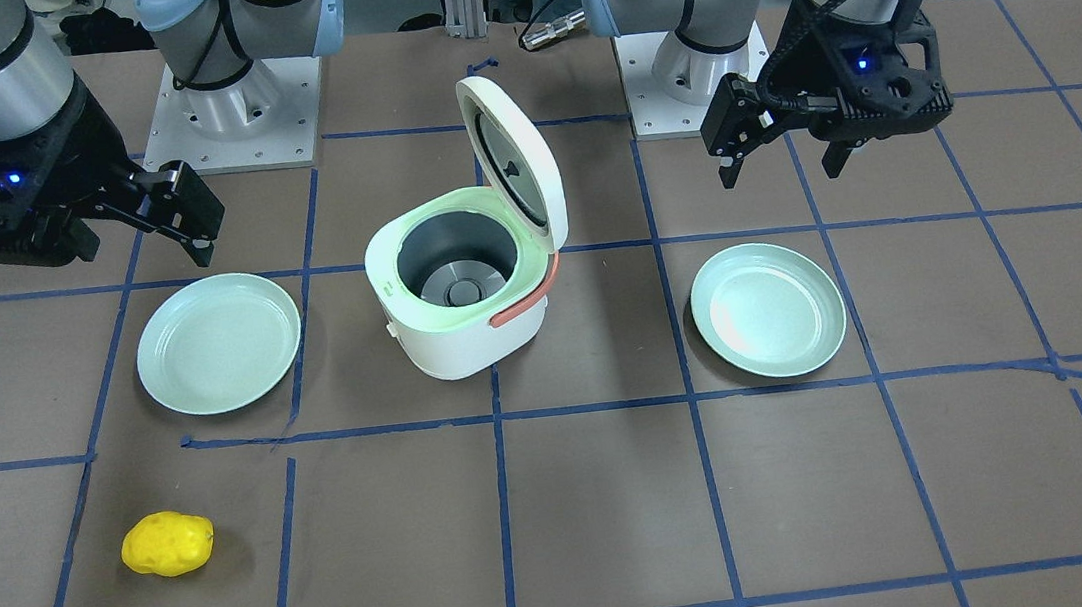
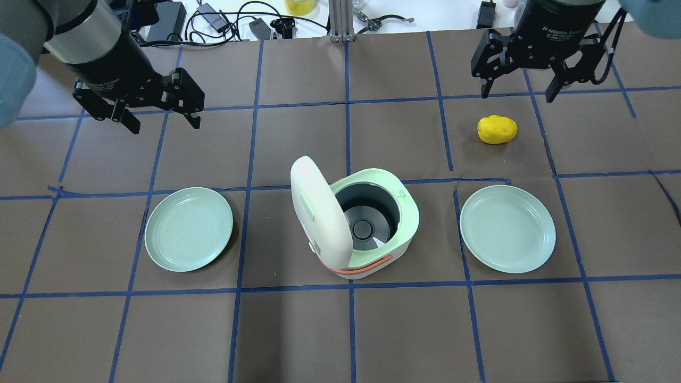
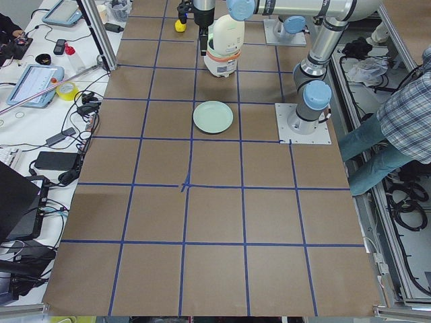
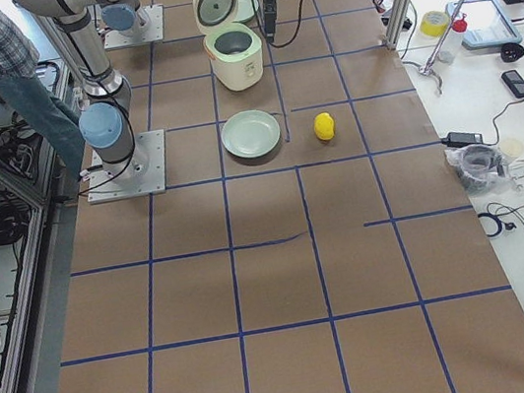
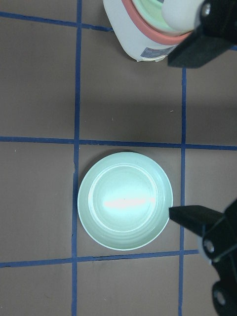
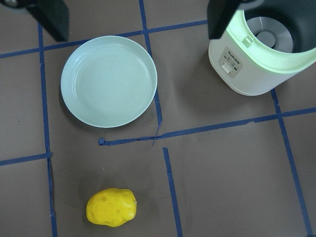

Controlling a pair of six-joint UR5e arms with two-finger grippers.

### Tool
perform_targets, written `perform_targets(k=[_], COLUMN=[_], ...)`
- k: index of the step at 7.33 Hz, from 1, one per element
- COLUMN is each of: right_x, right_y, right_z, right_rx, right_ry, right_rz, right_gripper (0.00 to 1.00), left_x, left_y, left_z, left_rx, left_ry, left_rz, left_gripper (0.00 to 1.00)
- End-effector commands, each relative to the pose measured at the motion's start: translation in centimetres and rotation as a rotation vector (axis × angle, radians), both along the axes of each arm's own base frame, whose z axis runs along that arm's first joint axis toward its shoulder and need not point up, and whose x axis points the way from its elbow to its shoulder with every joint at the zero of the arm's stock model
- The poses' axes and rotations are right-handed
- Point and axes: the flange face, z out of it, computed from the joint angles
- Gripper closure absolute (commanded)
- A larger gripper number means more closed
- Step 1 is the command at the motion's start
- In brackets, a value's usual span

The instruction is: Press rice cooker button

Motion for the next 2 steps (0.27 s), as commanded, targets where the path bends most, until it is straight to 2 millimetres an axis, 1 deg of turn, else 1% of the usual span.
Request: perform_targets(k=[1,2], right_x=[-0.02,-0.02], right_y=[0.00,0.00], right_z=[0.02,0.02], right_rx=[0.000,0.000], right_ry=[0.002,0.002], right_rz=[0.000,0.000], right_gripper=[0.00,0.00], left_x=[0.00,0.00], left_y=[0.00,0.00], left_z=[0.00,0.00], left_rx=[0.000,0.000], left_ry=[0.000,0.000], left_rz=[0.001,0.000], left_gripper=[0.00,0.00])
